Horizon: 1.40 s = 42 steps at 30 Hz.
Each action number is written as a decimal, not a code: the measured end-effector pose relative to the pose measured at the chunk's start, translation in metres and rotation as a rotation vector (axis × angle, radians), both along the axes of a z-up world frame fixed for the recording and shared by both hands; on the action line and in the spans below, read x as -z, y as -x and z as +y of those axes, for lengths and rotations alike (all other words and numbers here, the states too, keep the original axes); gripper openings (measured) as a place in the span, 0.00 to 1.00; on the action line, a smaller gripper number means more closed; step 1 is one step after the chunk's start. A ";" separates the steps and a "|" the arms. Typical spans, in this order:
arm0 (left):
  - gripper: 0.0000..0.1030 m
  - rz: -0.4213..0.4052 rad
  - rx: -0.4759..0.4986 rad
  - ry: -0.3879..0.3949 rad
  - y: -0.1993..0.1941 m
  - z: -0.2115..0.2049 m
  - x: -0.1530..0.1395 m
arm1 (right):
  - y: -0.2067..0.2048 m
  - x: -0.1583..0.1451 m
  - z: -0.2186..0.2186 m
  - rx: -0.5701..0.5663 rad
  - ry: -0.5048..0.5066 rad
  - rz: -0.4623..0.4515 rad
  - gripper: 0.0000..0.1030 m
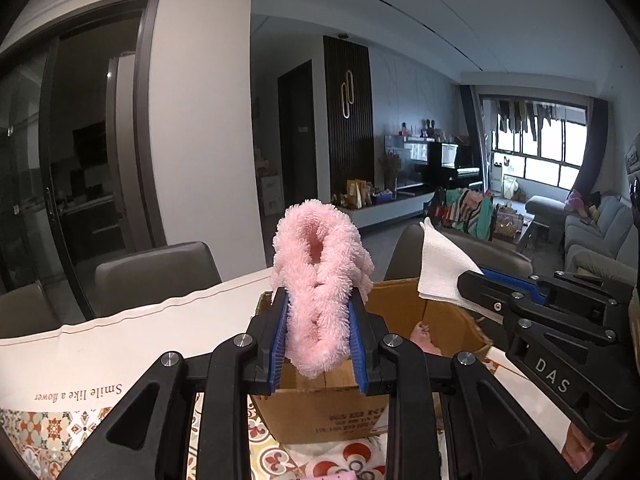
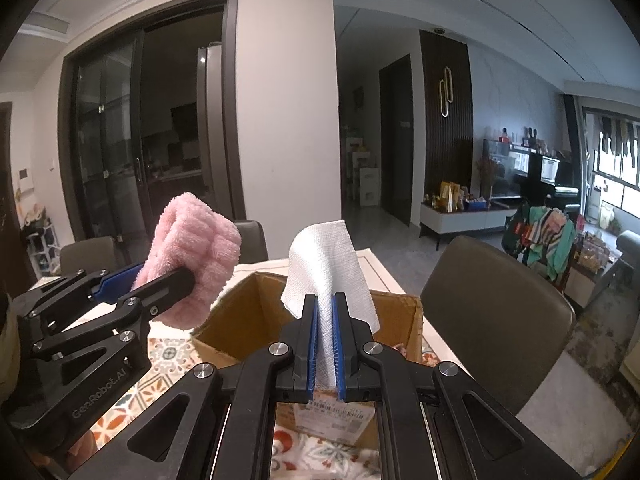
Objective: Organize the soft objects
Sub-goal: 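Carry the white cloth and pink scrunchie over the box with both tools, then open both tools to drop the cloth and scrunchie into the box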
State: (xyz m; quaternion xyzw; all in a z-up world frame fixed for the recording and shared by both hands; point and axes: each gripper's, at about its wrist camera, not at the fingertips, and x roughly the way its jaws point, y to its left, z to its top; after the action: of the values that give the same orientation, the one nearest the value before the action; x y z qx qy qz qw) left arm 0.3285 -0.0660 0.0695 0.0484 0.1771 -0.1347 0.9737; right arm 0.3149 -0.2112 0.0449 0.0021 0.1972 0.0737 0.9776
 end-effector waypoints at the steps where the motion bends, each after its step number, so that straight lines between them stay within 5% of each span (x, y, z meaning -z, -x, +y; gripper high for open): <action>1: 0.27 0.009 0.003 -0.002 -0.005 -0.001 0.002 | -0.004 0.001 0.000 0.002 0.002 0.006 0.08; 19: 0.30 0.229 0.054 -0.061 -0.084 -0.020 0.052 | -0.077 0.048 -0.006 0.024 -0.006 0.198 0.08; 21: 0.33 0.225 0.053 -0.066 -0.084 -0.023 0.055 | -0.081 0.053 -0.008 0.031 -0.011 0.219 0.08; 24: 0.52 0.218 0.051 -0.079 -0.085 -0.025 0.057 | -0.087 0.059 -0.013 0.041 -0.021 0.251 0.10; 29: 0.54 0.193 0.037 -0.078 -0.079 -0.023 0.054 | -0.087 0.059 -0.016 0.051 -0.026 0.257 0.31; 42: 0.60 0.145 -0.007 -0.068 -0.049 -0.010 0.027 | -0.059 0.039 -0.014 0.054 -0.031 0.205 0.31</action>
State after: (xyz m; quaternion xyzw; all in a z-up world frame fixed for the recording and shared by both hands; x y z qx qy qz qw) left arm 0.3779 -0.0757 0.0424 0.0711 0.2519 -0.1281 0.9566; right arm 0.3735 -0.2247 0.0062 0.0300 0.2948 0.0496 0.9538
